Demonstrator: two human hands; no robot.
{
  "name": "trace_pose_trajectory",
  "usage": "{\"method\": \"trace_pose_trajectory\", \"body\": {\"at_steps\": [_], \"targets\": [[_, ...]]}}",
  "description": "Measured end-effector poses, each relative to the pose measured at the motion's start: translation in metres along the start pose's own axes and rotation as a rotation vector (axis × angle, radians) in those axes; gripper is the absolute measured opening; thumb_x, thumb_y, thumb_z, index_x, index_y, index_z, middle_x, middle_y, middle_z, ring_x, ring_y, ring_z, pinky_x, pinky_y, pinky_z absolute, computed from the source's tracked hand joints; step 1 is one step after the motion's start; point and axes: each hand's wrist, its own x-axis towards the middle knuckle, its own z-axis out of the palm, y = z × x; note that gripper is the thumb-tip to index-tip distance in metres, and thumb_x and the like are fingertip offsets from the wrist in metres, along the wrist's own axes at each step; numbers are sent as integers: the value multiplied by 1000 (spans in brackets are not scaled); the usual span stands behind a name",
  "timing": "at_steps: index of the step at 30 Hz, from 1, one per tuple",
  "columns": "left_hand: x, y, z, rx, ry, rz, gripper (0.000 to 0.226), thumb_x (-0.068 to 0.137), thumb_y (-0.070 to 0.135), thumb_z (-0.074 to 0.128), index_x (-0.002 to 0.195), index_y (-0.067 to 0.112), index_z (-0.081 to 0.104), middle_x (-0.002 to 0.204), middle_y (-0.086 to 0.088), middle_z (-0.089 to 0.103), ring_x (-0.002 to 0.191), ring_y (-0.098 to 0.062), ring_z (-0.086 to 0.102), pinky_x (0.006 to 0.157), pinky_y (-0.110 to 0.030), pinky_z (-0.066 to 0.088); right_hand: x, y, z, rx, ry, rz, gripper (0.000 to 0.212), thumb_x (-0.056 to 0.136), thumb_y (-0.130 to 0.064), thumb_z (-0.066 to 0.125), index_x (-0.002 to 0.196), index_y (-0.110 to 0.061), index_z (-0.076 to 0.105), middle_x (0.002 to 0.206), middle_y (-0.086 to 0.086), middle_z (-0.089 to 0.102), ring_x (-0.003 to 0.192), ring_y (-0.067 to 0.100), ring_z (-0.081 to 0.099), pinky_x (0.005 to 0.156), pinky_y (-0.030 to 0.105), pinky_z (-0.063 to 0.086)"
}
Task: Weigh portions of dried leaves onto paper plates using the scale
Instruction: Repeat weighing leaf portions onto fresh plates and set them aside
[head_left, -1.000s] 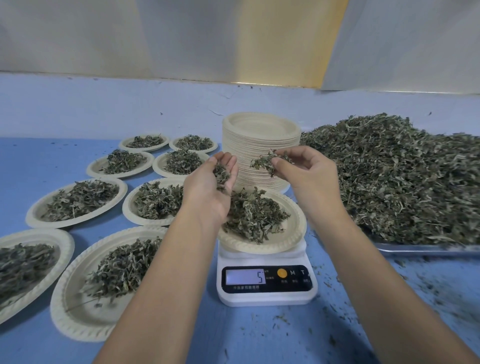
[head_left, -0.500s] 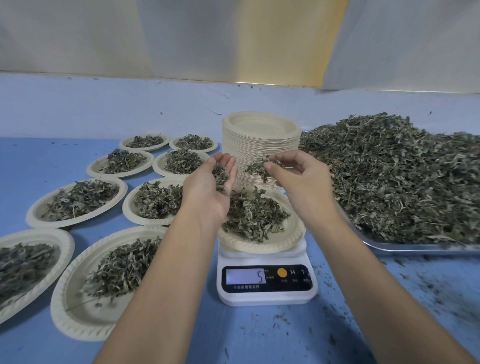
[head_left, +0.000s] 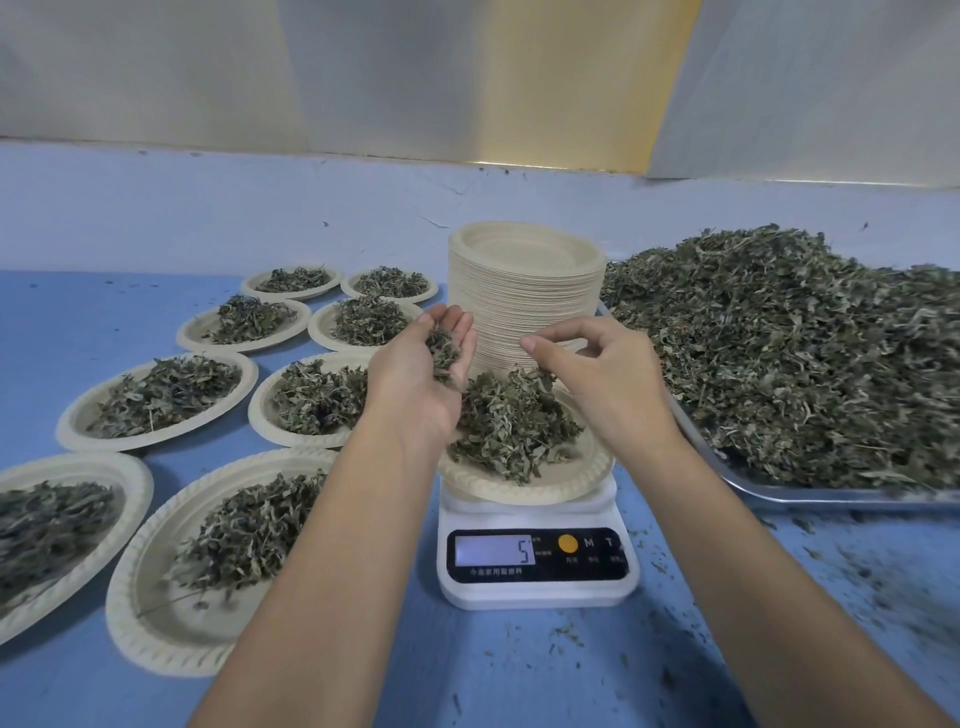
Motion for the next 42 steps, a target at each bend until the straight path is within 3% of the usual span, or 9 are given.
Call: {"method": "trace_pose_trajectory", "body": {"at_steps": [7,10,16,19,22,32,35,39,42], "targets": [[-6,0,2,1,-24,-25,23,100,12,44,87,3,61,83,-9,66,71,-16,68,73,-30,58,1,2,1,-7,6,-2,10,79,-34,75,77,-24,73,50,-25,47,60,11,45,78,50,55],[-8,-1,4,28,-50,-37,22,100,12,43,90,4,61,83,-8,68,75,-17,68,71,-27,58,1,1,1,30,-8,-26,7,80,-30,75,79,-23,73,47,-24,50,53,8,44,67,40,55],[-13,-8,11,171,-139,-13,23,101,12,40,90,8,60,86,-4,67,78,-13,63,73,-20,49,-4,-8,3,163,-141,-94,18,79,-19,77,97,-22,73,87,-15,72,76,6,67,66,13,50],[-16,-13,13,322,-172,40,26,100,14,40,91,13,64,92,-3,66,79,-13,58,76,-23,44,-6,-10,8,185,-177,-110,27,78,-14,77,103,-18,70,100,-8,72,88,10,68,77,18,54],[-20,-16,17,437,-204,108,28,100,13,39,93,14,66,109,-6,66,98,-20,58,97,-34,43,-6,-8,10,156,-131,-125,26,77,-15,77,101,-21,70,97,-8,72,86,8,66,80,20,54],[-26,-22,19,537,-280,115,24,99,11,42,112,7,63,94,-3,67,90,-14,62,85,-27,46,-1,-1,13,164,-25,-106,12,79,-10,75,85,-19,69,80,-4,71,76,9,67,74,27,56],[-23,-21,18,526,-256,103,24,100,10,41,103,10,64,96,-4,66,98,-18,61,91,-32,45,-1,-1,12,146,-14,-121,19,78,-10,75,77,-27,67,72,-10,69,72,4,65,71,24,54],[-17,-16,14,481,-198,142,24,100,7,41,99,10,64,88,1,67,82,-12,58,74,-24,42,2,-2,6,143,33,-122,19,77,-12,76,75,-28,65,70,-12,67,71,4,64,75,28,55],[-11,-10,10,393,-179,161,24,99,3,40,97,6,63,85,-4,68,84,-16,60,84,-27,47,5,-2,2,169,63,-99,19,78,-10,76,77,-27,65,70,-10,65,71,8,63,75,29,54]]}}
